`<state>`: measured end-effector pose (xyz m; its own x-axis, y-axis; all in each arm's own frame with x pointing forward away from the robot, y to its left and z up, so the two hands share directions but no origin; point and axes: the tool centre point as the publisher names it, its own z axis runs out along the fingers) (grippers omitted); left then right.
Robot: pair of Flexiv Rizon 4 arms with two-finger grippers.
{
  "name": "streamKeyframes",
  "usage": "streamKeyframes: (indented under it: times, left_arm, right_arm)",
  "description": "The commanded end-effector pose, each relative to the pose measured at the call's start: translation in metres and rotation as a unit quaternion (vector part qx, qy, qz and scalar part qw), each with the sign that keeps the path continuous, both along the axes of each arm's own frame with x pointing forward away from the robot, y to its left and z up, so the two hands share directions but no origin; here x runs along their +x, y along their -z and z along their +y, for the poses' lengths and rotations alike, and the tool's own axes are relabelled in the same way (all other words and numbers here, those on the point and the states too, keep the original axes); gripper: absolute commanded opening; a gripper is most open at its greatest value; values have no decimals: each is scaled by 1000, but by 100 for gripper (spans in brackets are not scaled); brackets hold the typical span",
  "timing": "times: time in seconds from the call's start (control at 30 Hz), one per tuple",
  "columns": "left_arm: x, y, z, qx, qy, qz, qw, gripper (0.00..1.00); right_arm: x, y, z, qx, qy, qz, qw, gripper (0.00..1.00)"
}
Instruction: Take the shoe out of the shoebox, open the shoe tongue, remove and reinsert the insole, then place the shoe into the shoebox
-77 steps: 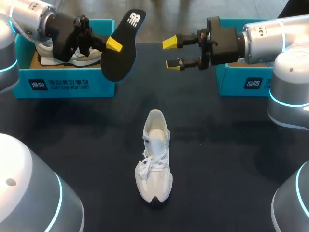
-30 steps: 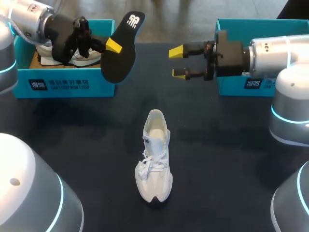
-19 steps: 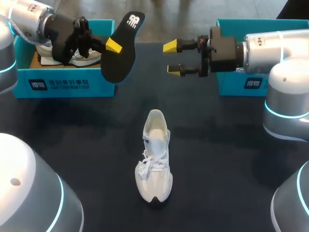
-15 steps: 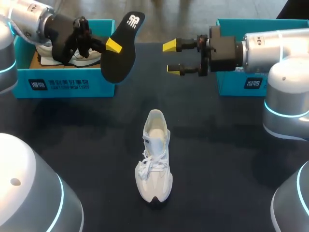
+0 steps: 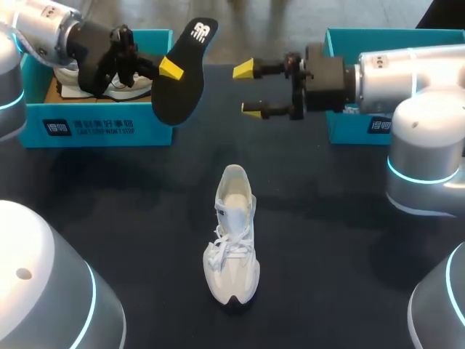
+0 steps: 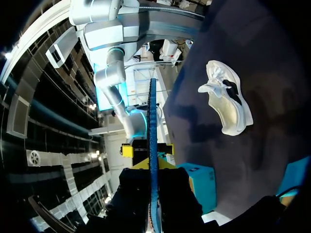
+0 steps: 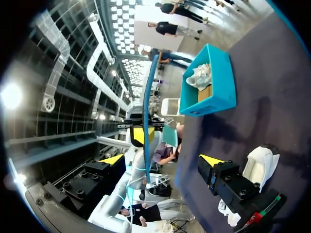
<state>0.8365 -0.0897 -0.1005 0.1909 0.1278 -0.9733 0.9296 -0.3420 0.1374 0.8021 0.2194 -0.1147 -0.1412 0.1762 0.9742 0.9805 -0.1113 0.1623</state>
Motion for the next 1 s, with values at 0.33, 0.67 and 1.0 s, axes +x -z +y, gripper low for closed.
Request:
streamKeyframes:
  times: [0.33,0.67,1.0]
  left_arm:
    - [-1,1,-1,-1,-1,-1,1000,0]
    - [-1,1,-1,-1,-1,-1,1000,0]
    - [-1,1,-1,-1,-1,-1,1000,0]
  right_arm:
    - [11,-7,31,-13,-18,20,1000,95]
    - [20,-9,43,-14,-32,26,999,50]
    - [22,-9,49,-17,-38,29,999,47]
